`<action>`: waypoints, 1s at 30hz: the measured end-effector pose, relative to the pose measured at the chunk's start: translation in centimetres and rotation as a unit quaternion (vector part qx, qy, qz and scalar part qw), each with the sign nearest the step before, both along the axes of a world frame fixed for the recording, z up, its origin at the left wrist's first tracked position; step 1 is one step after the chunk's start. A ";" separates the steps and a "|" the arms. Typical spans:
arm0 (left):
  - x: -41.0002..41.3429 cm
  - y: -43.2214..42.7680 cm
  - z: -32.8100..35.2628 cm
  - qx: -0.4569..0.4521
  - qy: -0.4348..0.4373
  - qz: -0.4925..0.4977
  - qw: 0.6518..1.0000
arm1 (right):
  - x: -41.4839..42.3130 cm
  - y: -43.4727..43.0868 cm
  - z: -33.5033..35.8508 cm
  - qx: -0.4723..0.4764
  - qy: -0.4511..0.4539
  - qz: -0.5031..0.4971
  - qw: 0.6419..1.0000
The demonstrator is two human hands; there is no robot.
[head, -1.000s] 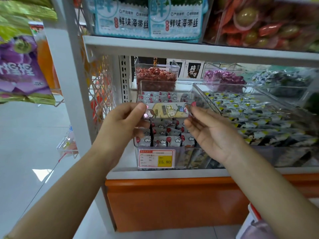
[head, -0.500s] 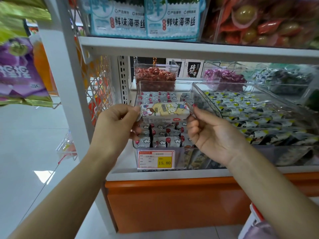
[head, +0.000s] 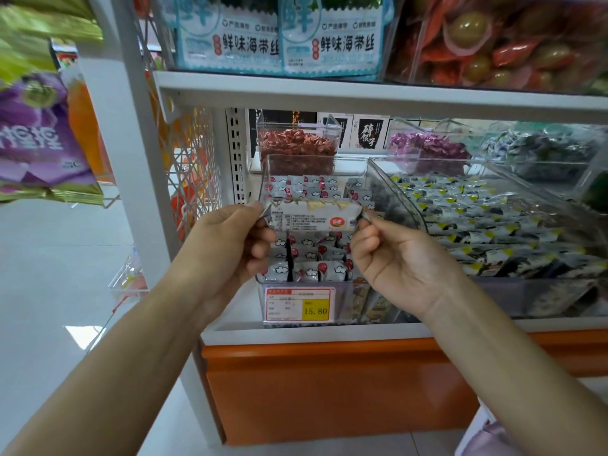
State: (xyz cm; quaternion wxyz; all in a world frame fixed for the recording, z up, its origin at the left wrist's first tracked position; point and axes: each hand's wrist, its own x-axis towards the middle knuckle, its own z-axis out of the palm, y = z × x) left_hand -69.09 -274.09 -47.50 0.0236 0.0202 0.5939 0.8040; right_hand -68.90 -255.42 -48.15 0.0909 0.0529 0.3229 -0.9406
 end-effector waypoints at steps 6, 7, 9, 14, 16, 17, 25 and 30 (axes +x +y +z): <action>0.1 -0.3 -0.1 -0.006 0.020 -0.012 1.000 | 0.1 -0.1 -0.4 0.175 0.081 -0.073 0.979; 0.1 -0.3 -0.1 -0.039 0.038 -0.004 0.999 | 0.2 -0.1 -0.5 0.213 0.107 -0.085 0.967; 0.0 -0.4 -0.3 -0.106 0.072 0.018 0.992 | 0.4 -0.1 -0.6 0.255 0.146 -0.093 0.951; -0.2 -0.6 -0.4 -0.122 0.090 0.041 0.988 | 0.3 0.2 -0.6 0.353 0.197 -0.117 0.907; -0.3 -0.6 -0.3 -0.080 0.078 0.019 0.994 | 0.3 0.2 -0.6 0.361 0.209 -0.117 0.901; -0.3 -0.6 -0.2 -0.060 0.075 0.005 0.995 | 0.3 0.1 -0.5 0.353 0.213 -0.112 0.904; -0.4 -0.9 0.0 -0.075 0.092 -0.011 0.993 | 0.3 0.0 -1.0 0.371 0.265 -0.123 0.882; 0.1 -0.8 0.1 -0.163 0.133 -0.034 0.977 | 0.4 0.0 -1.0 0.431 0.272 -0.134 0.850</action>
